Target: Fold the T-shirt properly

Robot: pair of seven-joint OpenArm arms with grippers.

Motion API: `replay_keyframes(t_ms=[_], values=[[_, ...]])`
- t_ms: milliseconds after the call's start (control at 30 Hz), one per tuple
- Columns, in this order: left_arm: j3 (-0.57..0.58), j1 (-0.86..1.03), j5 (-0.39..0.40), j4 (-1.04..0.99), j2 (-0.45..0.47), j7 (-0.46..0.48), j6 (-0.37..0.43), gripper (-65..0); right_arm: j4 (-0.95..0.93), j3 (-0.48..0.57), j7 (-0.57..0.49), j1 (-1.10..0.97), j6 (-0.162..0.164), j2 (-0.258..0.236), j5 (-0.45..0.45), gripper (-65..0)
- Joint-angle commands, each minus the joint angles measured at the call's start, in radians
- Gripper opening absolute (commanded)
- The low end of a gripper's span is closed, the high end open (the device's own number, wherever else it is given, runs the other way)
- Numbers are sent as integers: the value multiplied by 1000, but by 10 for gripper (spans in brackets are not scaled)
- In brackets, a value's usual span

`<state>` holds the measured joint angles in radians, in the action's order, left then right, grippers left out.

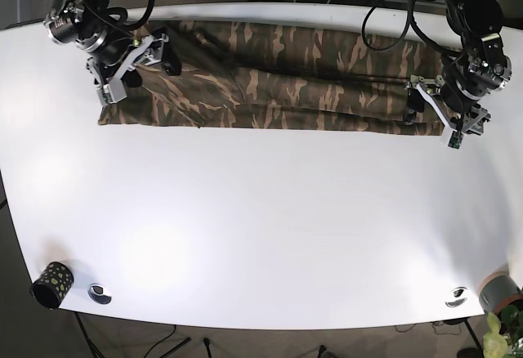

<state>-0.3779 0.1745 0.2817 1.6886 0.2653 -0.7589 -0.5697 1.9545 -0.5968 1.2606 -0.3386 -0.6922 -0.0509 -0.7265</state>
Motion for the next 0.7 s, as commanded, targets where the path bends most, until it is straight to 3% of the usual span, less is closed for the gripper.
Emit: replay_keyframes(t_ms=[0,100,400,667], values=[[-7,-7,11,37,16,17,1,-132,15,31,-19,-17,-6,-11,-12,-119],[-7,-5,8,37,18,17,1,-132,12,64,-31,-27,-6,-11,15,-119],[-7,1,3,-81,41,17,1,-132,12,148,-98,-21,-6,18,367,-119],[1,-8,4,-160,44,17,1,-132,-137,143,-144,100,-6,15,496,-119]])
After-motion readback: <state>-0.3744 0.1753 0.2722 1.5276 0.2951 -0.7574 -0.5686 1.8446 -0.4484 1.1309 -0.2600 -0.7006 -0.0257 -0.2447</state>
